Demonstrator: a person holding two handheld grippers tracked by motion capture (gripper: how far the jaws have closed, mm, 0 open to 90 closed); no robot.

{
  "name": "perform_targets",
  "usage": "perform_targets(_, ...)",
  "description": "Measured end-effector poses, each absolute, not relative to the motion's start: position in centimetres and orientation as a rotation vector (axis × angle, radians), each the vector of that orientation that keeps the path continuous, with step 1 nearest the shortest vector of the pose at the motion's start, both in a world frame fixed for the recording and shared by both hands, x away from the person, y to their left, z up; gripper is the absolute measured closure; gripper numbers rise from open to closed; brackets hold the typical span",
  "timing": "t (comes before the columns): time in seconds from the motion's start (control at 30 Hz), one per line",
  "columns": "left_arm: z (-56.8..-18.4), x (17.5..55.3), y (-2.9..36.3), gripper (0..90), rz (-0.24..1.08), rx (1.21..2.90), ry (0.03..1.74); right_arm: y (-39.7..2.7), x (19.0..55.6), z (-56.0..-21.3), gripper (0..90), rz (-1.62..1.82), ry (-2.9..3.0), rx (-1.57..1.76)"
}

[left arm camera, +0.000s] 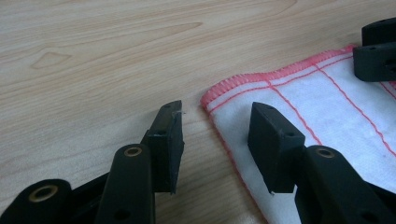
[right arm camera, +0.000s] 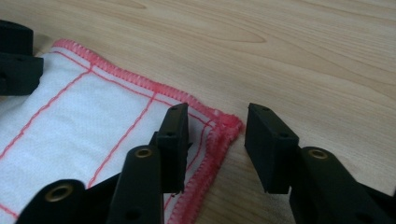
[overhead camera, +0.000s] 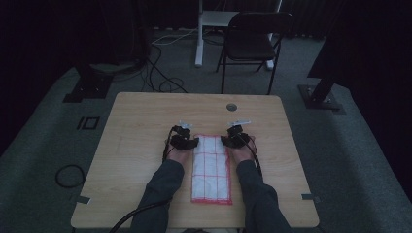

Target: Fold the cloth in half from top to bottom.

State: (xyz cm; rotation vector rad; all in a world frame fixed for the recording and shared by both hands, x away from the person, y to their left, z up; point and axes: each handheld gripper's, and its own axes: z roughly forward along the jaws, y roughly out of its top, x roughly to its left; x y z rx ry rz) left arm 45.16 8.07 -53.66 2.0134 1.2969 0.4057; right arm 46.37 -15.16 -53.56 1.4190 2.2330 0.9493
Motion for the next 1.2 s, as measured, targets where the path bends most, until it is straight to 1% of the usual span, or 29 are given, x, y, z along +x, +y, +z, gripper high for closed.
perform_targets(0.03, -53.5, 45.3, 7.9, 55.7, 0.414, 2.047, 1.283, -15.1, 46.3, -53.5, 64.4, 0.946, 2.238, 1.411)
perform_targets(0.07, -53.5, 45.3, 7.9, 55.9, 0.412, 2.054, 1.282, -14.9, 46.2, -53.5, 69.2, 0.943, 2.251, 1.397)
perform_targets(0.13, -53.4, 45.5, 7.8, 57.1, 0.403, 2.064, 1.283, -14.9, 46.2, -53.5, 73.4, 0.955, 2.256, 1.402)
perform_targets(0.17, -53.3, 45.5, 7.7, 59.2, 0.389, 2.067, 1.284, -14.9, 46.2, -53.5, 75.1, 0.960, 2.260, 1.402)
perform_targets(0.2, -53.2, 45.7, 7.5, 64.5, 0.363, 2.066, 1.292, -14.8, 46.2, -53.5, 78.5, 0.966, 2.264, 1.406)
perform_targets(0.23, -53.2, 45.7, 7.5, 67.8, 0.363, 2.066, 1.292, -14.8, 46.2, -53.5, 78.5, 0.966, 2.264, 1.406)
perform_targets(0.27, -53.2, 45.7, 7.5, 67.8, 0.349, 2.065, 1.290, -14.8, 46.2, -53.5, 80.8, 0.969, 2.266, 1.408)
perform_targets(0.3, -53.2, 45.8, 7.4, 71.4, 0.335, 2.072, 1.288, -14.8, 46.2, -53.5, 82.8, 0.969, 2.266, 1.409)
perform_targets(0.33, -53.1, 45.9, 7.4, 77.8, 0.319, 2.075, 1.287, -14.6, 46.1, -53.5, 84.9, 0.960, 2.265, 1.392)
perform_targets(0.37, -53.1, 46.0, 7.4, 77.8, 0.304, 2.078, 1.290, -14.6, 46.1, -53.5, 84.9, 0.960, 2.265, 1.392)
perform_targets(0.4, -53.1, 46.0, 7.4, 80.6, 0.304, 2.078, 1.290, -14.6, 46.1, -53.5, 84.9, 0.960, 2.265, 1.392)
perform_targets(0.43, -53.0, 46.2, 7.4, 80.6, 0.279, 2.076, 1.295, -14.6, 46.1, -53.5, 85.3, 0.959, 2.264, 1.388)
perform_targets(0.47, -53.0, 46.3, 7.5, 84.5, 0.271, 2.073, 1.299, -14.7, 46.2, -53.5, 85.6, 0.962, 2.260, 1.384)
perform_targets(0.53, -53.0, 46.5, 7.6, 87.2, 0.261, 2.064, 1.306, -14.8, 46.4, -53.4, 86.1, 0.963, 2.247, 1.389)
perform_targets(0.77, -52.2, 46.7, 7.7, 88.1, 0.275, 2.030, 1.301, -14.9, 46.7, -52.5, 86.6, 0.987, 2.225, 1.374)
perform_targets(0.87, -51.5, 46.6, 7.8, 88.1, 0.326, 2.043, 1.270, -15.0, 46.8, -51.6, 86.6, 1.018, 2.214, 1.359)
perform_targets(1.2, -50.1, 46.8, 7.8, 88.0, 0.356, 2.001, 1.242, -15.3, 47.2, -50.4, 86.6, 1.057, 2.189, 1.345)
